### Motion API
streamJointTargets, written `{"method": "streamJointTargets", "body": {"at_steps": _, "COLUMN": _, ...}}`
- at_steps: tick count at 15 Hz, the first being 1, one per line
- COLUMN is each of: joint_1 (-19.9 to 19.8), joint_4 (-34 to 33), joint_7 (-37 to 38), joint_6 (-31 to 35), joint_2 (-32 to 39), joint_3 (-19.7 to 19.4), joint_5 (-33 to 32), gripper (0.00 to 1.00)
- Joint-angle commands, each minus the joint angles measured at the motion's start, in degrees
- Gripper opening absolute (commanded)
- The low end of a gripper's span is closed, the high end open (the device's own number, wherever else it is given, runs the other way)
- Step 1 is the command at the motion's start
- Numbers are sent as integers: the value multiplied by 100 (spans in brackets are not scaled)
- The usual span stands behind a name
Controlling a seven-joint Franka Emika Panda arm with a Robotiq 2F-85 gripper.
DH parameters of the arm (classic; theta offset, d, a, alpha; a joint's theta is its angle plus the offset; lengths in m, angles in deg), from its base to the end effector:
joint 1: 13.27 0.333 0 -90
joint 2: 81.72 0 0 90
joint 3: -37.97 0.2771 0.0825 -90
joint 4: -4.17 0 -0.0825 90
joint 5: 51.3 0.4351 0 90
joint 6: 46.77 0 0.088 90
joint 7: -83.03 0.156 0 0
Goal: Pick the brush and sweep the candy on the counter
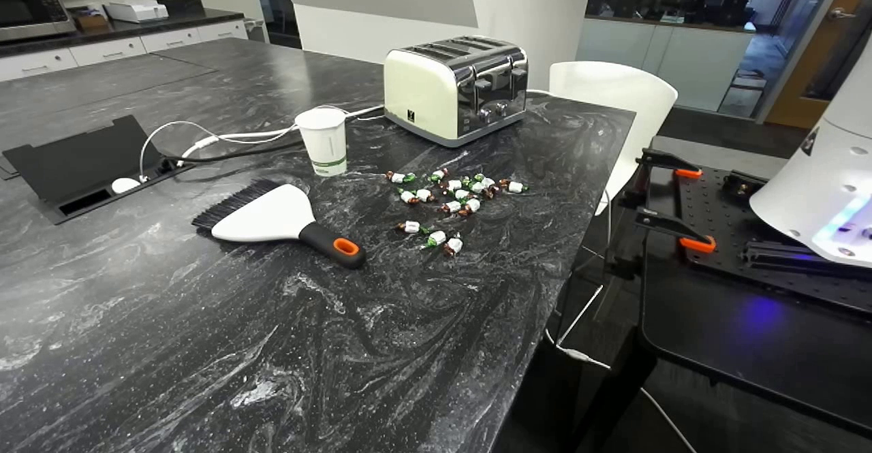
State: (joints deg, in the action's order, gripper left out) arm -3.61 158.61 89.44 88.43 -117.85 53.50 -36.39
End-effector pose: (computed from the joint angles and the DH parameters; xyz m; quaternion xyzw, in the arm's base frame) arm 0.4167 0.1855 0.3394 -0.9870 -0.0697 -0.1321 0.0598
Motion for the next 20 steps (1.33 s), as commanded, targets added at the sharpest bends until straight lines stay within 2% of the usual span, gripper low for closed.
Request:
{"method": "streamJointTargets", "body": {"at_steps": 1, "joint_1": -314, "joint_4": -258, "joint_7": 936, "joint_6": 1626, "joint_2": 1083, "joint_3": 1159, "joint_5": -116, "gripper": 100}}
{"method": "streamJointTargets", "body": {"at_steps": 2, "joint_1": -485, "joint_4": -318, "joint_7": 1238, "joint_6": 2136, "joint_2": 1474, "joint_3": 1490, "joint_5": -333, "gripper": 100}}
{"method": "streamJointTargets", "body": {"at_steps": 3, "joint_1": -585, "joint_4": -355, "joint_7": 1789, "joint_6": 2580, "joint_2": 1822, "joint_3": 1655, "joint_5": -894, "gripper": 100}}
{"method": "streamJointTargets", "body": {"at_steps": 5, "joint_1": -1424, "joint_4": -497, "joint_7": 2734, "joint_6": 3049, "joint_2": 2340, "joint_3": 2391, "joint_5": -1964, "gripper": 100}}
{"method": "streamJointTargets", "body": {"at_steps": 6, "joint_1": -1928, "joint_4": -592, "joint_7": 3088, "joint_6": 3072, "joint_2": 2533, "joint_3": 2810, "joint_5": -2388, "gripper": 100}}
{"method": "streamJointTargets", "body": {"at_steps": 9, "joint_1": -3087, "joint_4": -1011, "joint_7": 4251, "joint_6": 2871, "joint_2": 3106, "joint_3": 3606, "joint_5": -3983, "gripper": 100}}
{"method": "streamJointTargets", "body": {"at_steps": 10, "joint_1": -3228, "joint_4": -1166, "joint_7": 4417, "joint_6": 2762, "joint_2": 3323, "joint_3": 3686, "joint_5": -4290, "gripper": 100}}
{"method": "streamJointTargets", "body": {"at_steps": 11, "joint_1": -2831, "joint_4": -765, "joint_7": 4071, "joint_6": 2947, "joint_2": 2857, "joint_3": 3421, "joint_5": -3794, "gripper": 100}}
{"method": "streamJointTargets", "body": {"at_steps": 13, "joint_1": -3117, "joint_4": -973, "joint_7": 4248, "joint_6": 2942, "joint_2": 3173, "joint_3": 3552, "joint_5": -4138, "gripper": 100}}
{"method": "streamJointTargets", "body": {"at_steps": 17, "joint_1": -3154, "joint_4": -1065, "joint_7": 4248, "joint_6": 2938, "joint_2": 3315, "joint_3": 3587, "joint_5": -4161, "gripper": 100}}
{"method": "streamJointTargets", "body": {"at_steps": 20, "joint_1": -3298, "joint_4": -1439, "joint_7": 5032, "joint_6": 2314, "joint_2": 3619, "joint_3": 3721, "joint_5": -4765, "gripper": 100}}
